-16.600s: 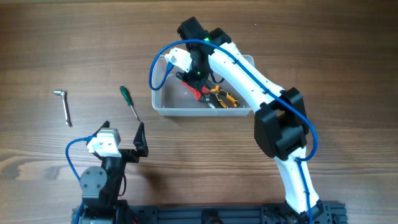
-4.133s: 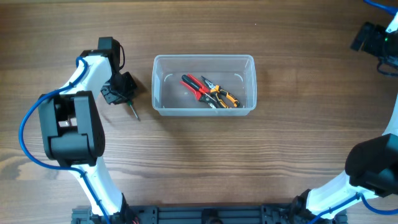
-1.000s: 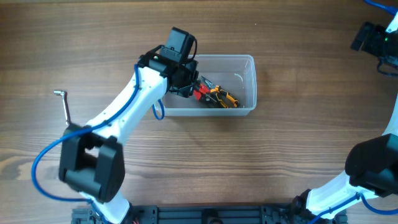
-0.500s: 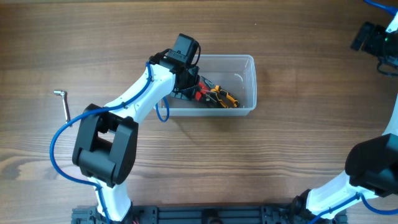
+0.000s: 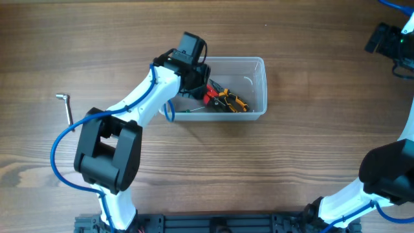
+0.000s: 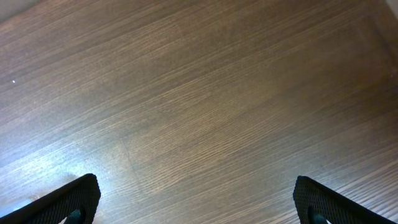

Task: Pack container
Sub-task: 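Lower the green screwdriver into the container and open the left gripper, then move the left gripper left over the silver socket wrench, then lower the left gripper onto the silver wrench handle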

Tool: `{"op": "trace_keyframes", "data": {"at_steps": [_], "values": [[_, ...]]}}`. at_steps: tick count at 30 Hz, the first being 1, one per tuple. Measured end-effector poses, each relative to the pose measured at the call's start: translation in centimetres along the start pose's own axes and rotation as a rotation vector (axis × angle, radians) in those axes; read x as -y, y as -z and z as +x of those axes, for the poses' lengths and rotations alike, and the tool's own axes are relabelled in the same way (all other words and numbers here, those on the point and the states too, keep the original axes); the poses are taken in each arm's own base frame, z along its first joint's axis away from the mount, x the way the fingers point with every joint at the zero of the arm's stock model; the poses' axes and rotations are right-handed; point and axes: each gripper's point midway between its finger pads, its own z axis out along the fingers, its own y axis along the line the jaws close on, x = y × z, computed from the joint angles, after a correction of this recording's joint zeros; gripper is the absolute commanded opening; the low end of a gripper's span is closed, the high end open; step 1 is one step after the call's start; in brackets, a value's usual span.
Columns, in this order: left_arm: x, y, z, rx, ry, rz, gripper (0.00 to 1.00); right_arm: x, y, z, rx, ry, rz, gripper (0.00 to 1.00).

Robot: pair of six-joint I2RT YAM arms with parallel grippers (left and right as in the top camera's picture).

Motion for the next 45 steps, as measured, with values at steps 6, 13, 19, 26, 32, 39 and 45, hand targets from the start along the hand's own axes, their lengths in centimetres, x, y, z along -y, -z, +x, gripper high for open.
{"op": "trace_keyframes", "data": {"at_steps": [6,13,19,26,32,39,45], "values": [[1.9,1.5,-2.6,-0.039,-0.114,0.075,0.83,0.0,0.0,0.0,0.001,0.0,0.0,1.0],[5.4,12.1,-6.3,0.121,-0.243,0.276,0.88,0.0,0.0,0.0,0.001,0.0,0.0,1.0],[8.0,21.7,-4.6,0.247,-0.447,0.5,0.96,0.0,0.0,0.0,0.001,0.0,0.0,1.0],[4.2,28.1,-7.4,0.45,-0.445,0.451,1.0,0.0,0.0,0.0,0.002,0.0,0.0,1.0],[-7.6,32.4,-17.7,0.683,-0.188,0.077,1.0,0.0,0.0,0.0,0.001,0.0,0.0,1.0],[-13.1,35.7,-23.5,0.791,-0.244,-0.141,1.0,0.0,0.0,0.0,0.001,0.0,0.0,1.0],[-15.2,36.1,-24.2,0.772,-0.299,-0.233,1.0,0.0,0.0,0.0,0.001,0.0,0.0,1.0]]}}
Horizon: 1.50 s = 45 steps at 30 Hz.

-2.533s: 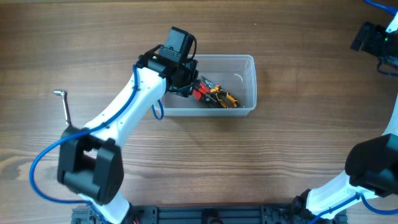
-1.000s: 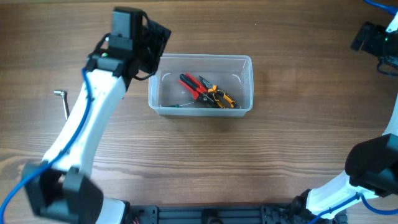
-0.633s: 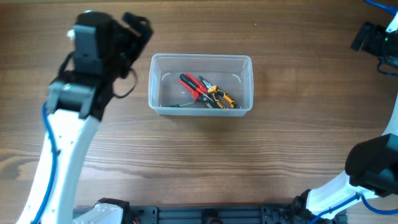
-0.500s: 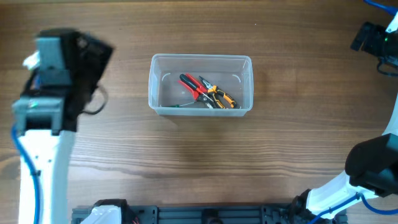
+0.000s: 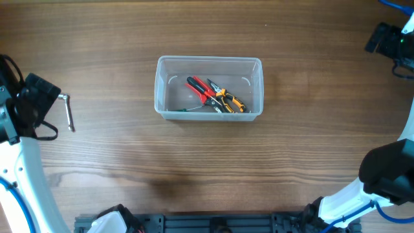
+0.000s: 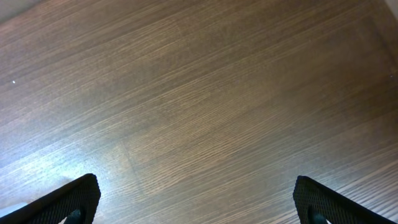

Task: Pack container
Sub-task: 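Lower the left gripper onto the silver wrench handle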

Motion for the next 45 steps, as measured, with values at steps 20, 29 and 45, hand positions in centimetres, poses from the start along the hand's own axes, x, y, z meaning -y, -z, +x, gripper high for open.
{"op": "trace_keyframes", "data": {"at_steps": [20,29,45], "values": [[1.2,-20.5,8.1,-0.492,-0.657,-0.082,1.0,0.0,0.0,0.0,0.0,0.0,0.0,1.0],[3.4,-21.6,8.5,-0.489,-0.684,0.09,1.0,0.0,0.0,0.0,0.0,0.0,0.0,1.0],[1.1,-22.9,5.4,-0.421,-0.595,0.097,1.0,0.0,0.0,0.0,0.0,0.0,0.0,1.0]]}}
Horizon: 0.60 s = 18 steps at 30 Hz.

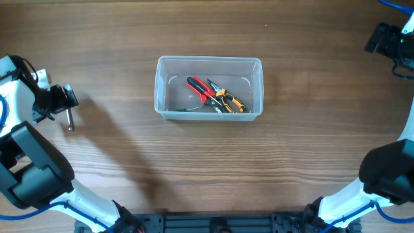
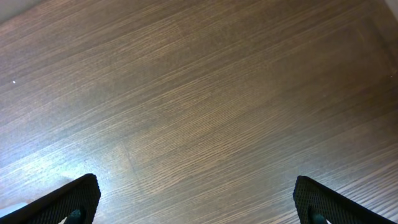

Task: Pack container
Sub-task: 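Lower the left gripper onto the silver wrench handle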

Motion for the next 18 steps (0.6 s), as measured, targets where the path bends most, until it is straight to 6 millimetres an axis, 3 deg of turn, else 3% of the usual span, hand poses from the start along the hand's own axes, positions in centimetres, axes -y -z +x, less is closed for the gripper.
{"op": "trace_keyframes", "data": {"at_steps": [7,14,18], "values": [[0.5,-0.1,-0.8,0.033,-0.037,0.029,1.0,0.0,0.0,0.0,0.0,0.0,0.0,1.0],[0.7,-2.5,0.0,-0.025,-0.032,0.045,1.0,0.0,0.0,0.0,0.0,0.0,0.0,1.0],[0.6,-2.5,0.0,-0.023,-0.032,0.043,1.0,0.0,0.0,0.0,0.0,0.0,0.0,1.0]]}}
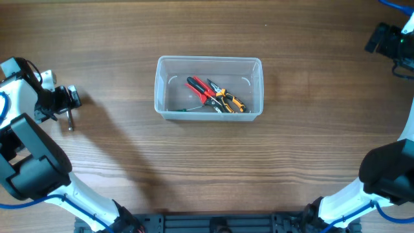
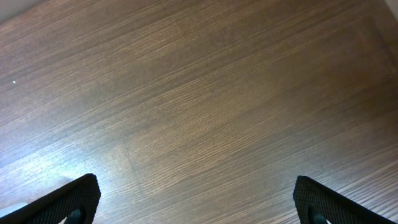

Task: Pack container
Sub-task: 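Lower the left gripper onto the silver wrench handle, then close the left gripper on the wrench handle and lift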

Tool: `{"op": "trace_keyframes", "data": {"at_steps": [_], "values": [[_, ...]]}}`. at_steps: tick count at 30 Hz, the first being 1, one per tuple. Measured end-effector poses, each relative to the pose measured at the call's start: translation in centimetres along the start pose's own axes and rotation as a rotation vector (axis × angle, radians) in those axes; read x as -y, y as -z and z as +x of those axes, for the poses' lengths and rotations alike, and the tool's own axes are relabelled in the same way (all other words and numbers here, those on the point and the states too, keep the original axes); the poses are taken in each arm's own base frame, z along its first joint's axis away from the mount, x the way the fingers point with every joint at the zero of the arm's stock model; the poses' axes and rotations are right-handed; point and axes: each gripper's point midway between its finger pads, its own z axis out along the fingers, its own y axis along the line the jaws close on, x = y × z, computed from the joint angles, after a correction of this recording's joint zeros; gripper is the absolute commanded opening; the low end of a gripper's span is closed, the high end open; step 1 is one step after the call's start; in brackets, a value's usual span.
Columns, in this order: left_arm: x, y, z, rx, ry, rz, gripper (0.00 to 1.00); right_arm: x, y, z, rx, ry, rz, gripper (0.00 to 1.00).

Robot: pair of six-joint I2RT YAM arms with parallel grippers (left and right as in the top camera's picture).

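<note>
A clear plastic container [image 1: 255,68] stands mid-table, holding red pliers [image 1: 199,88], orange pliers [image 1: 231,100] and a thin green-handled tool [image 1: 194,109]. At the far left a metal hex key [image 1: 69,120] lies on the wood. My left gripper [image 1: 63,99] sits over the key's upper end and hides it, so its jaws cannot be made out. My right gripper [image 1: 386,40] hovers at the far right corner. In the right wrist view the right gripper [image 2: 196,190] is wide open over bare wood, with one finger [image 2: 79,194] at each bottom corner.
The wooden table [image 1: 207,168] carries nothing else. My left arm's black link [image 1: 29,165] stretches along the left edge, and my right arm's base [image 1: 381,175] fills the lower right corner.
My left gripper has shifted very slightly over the hex key's upper end. The key's lower end lies where it was. The right gripper is unchanged.
First my left gripper was inside the container's left end, above the pliers. Then it was at the far left beside the hex key's bent end, with the container left uncovered. After that it stood over the key's upper end, where it remains. The right arm never moved.
</note>
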Motion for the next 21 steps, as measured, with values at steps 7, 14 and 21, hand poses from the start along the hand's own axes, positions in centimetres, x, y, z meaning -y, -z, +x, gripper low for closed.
{"op": "trace_keyframes", "data": {"at_steps": [7,14,21], "values": [[-0.2,-0.2,0.1,-0.006,0.001,-0.01,1.0,0.0,0.0,0.0,0.0,0.0,0.0,1.0],[-0.3,-1.8,0.2,-0.024,0.001,-0.007,0.99,0.0,0.0,0.0,0.0,0.0,0.0,1.0],[-0.3,-1.8,-0.2,-0.006,0.0,-0.01,0.99,0.0,0.0,0.0,0.0,0.0,0.0,1.0]]}}
